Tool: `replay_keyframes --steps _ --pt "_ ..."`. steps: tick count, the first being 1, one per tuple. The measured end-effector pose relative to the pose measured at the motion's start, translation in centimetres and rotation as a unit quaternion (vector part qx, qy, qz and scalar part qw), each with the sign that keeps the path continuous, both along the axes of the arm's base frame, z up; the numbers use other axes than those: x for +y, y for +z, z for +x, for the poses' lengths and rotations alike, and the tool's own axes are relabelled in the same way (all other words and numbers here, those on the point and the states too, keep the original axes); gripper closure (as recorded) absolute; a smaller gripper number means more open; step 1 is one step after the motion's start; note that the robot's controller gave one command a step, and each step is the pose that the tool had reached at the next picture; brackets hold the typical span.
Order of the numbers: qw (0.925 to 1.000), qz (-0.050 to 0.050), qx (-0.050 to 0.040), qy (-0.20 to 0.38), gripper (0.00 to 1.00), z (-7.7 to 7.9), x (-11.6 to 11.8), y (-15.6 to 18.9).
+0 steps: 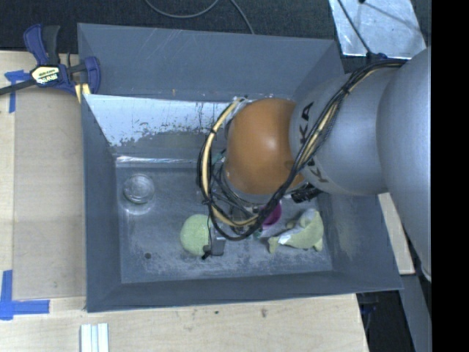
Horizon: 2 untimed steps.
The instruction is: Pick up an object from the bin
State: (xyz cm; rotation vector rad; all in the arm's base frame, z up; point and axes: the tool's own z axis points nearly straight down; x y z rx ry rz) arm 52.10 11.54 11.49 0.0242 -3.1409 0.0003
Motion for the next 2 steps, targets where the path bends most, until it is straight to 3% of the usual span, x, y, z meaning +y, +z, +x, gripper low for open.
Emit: replay_keyframes --steps 1,2 --pt "1.0000 0.001 -0.0041 -0.009 0.00 0.3 0.1 -0.8" --pt "1.0000 0.000 0.0024 -0.008 0.00 0.3 0.5 -4.6"
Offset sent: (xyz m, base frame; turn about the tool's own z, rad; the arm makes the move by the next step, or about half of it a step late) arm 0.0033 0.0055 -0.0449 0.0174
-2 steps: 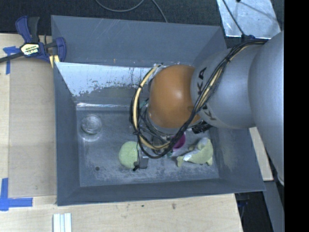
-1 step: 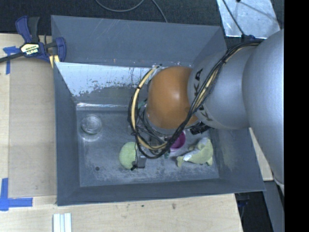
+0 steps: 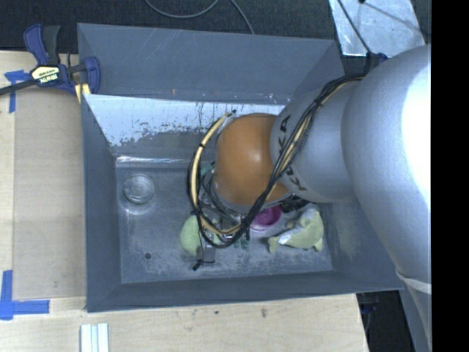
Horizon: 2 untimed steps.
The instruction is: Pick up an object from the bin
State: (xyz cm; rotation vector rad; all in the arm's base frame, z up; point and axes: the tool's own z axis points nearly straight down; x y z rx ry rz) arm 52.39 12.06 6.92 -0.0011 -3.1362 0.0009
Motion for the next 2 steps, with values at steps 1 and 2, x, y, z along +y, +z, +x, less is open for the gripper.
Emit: replay_keyframes --steps 1,2 --pt "1.0000 0.001 -0.0036 0.004 1.00 -0.22 -0.19 0.49" --pt "1.0000 0.001 -0.0036 0.004 1.00 -0.21 -0.19 0.49"
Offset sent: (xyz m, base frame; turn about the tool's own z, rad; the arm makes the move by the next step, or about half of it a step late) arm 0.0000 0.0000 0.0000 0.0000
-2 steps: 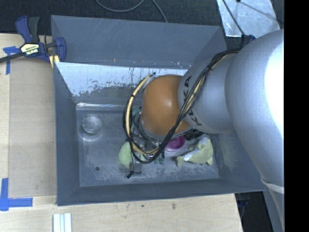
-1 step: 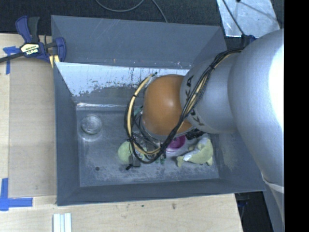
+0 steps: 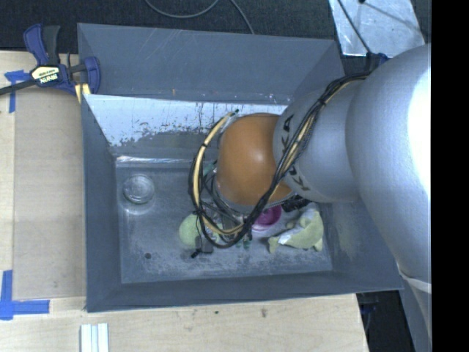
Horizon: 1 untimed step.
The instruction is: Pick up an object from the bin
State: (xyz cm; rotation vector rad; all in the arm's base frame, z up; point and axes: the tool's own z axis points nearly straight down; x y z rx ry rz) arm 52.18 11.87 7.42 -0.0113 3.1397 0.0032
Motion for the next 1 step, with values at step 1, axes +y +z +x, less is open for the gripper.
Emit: replay_keyframes --steps 1 --pt "1.0000 0.000 0.0000 0.000 1.00 -0.08 -0.02 0.47"
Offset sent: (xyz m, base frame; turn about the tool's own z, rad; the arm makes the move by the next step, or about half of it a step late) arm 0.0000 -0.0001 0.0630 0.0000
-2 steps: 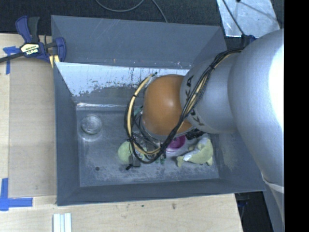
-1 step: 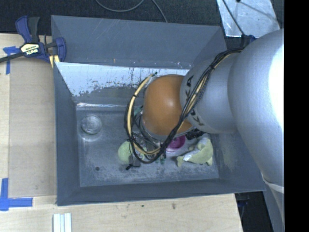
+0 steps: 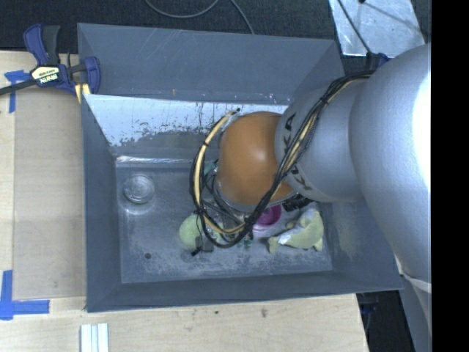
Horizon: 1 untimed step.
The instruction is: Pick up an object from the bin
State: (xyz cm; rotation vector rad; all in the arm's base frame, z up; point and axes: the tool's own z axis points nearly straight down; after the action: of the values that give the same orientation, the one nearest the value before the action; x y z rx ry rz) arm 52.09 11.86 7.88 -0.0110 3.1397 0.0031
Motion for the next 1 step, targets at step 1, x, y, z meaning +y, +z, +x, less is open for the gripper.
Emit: replay_keyframes --steps 1 --pt "1.0000 0.000 0.0004 0.000 1.00 -0.03 -0.04 1.70"
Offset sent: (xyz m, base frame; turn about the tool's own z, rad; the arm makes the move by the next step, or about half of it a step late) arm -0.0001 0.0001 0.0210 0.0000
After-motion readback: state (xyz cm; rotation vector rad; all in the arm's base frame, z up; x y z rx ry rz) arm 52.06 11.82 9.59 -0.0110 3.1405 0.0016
